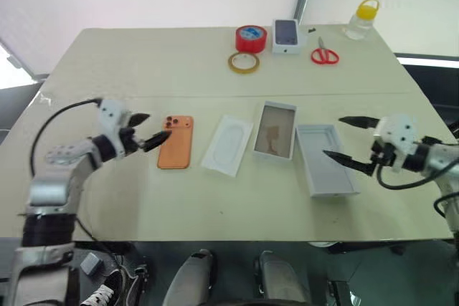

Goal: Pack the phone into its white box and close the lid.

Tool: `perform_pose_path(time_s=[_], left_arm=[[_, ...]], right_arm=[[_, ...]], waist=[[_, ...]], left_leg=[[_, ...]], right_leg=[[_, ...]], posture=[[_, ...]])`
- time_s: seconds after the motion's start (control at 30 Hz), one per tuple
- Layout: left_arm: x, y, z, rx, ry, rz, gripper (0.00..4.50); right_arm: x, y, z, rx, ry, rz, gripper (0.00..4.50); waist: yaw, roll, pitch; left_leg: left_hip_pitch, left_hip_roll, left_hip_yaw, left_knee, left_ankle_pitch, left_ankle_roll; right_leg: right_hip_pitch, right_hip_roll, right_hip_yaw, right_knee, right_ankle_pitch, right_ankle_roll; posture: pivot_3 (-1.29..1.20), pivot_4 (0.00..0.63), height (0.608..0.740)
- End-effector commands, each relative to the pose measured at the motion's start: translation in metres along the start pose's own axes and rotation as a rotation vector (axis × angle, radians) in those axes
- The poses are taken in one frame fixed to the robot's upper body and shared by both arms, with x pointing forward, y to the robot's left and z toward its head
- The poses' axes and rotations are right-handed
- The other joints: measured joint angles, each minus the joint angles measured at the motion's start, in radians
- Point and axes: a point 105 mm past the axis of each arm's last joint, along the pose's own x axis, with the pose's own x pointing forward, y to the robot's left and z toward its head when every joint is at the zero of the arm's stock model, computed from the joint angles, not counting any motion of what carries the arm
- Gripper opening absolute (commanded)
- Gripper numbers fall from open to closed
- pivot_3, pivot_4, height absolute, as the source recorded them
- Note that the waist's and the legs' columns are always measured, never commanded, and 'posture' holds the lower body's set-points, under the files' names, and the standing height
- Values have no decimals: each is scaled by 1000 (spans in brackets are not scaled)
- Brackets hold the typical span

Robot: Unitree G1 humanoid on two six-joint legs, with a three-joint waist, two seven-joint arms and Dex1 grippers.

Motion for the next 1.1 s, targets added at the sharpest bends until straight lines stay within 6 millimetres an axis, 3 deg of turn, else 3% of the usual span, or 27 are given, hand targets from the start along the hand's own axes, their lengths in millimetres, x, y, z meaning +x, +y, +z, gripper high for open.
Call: perform_pose_path(time_s=[0.03,0.1,0.27,0.43,0.6,0.77,0.97,1.1], left_arm=[[20,-26,5,-136,23,-121,4500],[29,-33,5,-176,55,-155,4500],[42,-37,15,-501,65,-265,4500],[61,-46,-4,-494,234,-259,4500],[76,-40,-10,-471,282,-203,4500],[93,-56,-9,-492,319,-261,4500],[93,-62,-27,-548,364,-288,4500],[90,-56,-34,-602,355,-264,3214]], right_arm=[[12,-2,25,-68,-60,50,4444],[16,-2,31,-64,-78,64,4444],[19,0,27,-57,-84,56,4444],[19,8,17,-54,-75,41,4444],[17,7,13,-50,-75,18,4444],[17,8,10,-59,-78,-7,4444],[13,2,17,-78,-82,-34,4444],[10,2,18,-89,-79,-37,4500]], waist=[[-1,0,0],[-2,-1,0],[0,-1,0],[-1,-1,1],[0,-1,1],[1,-1,1],[1,-1,0],[0,-1,0]], left_leg=[[0,0,0,0,0,0],[0,0,0,1,0,0],[0,0,-1,1,0,0],[0,0,-1,1,4,-6],[0,0,-1,1,4,-6],[0,-1,-1,2,4,-7],[0,-1,-1,2,4,-7],[1,-1,-1,1,4,-7]], right_leg=[[0,0,0,0,0,0],[0,1,0,1,0,0],[0,1,-1,1,0,0],[0,1,0,1,0,0],[0,1,0,1,0,0],[1,1,0,1,0,0],[1,1,0,1,0,0],[1,1,0,1,0,0]], posture=[[0,150,740],[0,150,740],[0,150,740],[0,150,740],[0,150,740],[0,150,740],[0,150,740],[0,150,740]])
